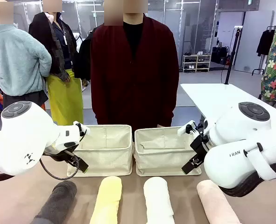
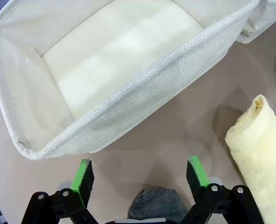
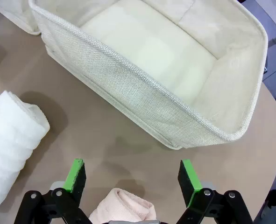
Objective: Divide the towels into two baskets.
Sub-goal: Pick up one hotel-folded towel and place it in the Fabric basket indicated by the person.
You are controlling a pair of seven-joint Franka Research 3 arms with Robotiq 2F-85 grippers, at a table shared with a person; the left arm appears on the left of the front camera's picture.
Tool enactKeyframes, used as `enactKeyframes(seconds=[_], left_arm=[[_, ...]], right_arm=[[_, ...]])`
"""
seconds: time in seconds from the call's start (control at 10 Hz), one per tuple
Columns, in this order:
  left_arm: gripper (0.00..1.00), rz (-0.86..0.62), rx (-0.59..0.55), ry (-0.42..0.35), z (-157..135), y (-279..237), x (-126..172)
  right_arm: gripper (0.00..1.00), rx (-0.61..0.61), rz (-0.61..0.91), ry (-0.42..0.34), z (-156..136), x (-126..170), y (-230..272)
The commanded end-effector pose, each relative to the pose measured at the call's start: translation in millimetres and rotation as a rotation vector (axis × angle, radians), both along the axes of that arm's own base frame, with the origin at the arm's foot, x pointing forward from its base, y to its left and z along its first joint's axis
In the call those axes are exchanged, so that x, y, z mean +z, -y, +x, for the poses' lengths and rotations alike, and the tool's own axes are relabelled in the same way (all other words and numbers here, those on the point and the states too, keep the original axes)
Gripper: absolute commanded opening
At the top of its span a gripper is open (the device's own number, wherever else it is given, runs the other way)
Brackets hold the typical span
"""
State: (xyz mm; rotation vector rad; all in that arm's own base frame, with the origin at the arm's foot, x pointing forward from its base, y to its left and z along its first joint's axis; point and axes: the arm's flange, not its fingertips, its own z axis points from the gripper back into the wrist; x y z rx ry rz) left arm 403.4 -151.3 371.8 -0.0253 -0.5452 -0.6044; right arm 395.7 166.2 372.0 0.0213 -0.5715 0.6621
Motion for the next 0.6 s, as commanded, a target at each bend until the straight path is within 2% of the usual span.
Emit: enactKeyframes(seconds=[0.0,0.5], left_arm=[[1.0,0.0,0.0,0.0,-0.1,0.2,0.0],[1.0,0.0,0.0,0.0,-0.1,0.2,0.0]], right_arm=[[1.0,0.0,0.0,0.0,0.0,0.0,0.0],[1.0,0.0,0.0,0.0,0.0,0.0,0.0]])
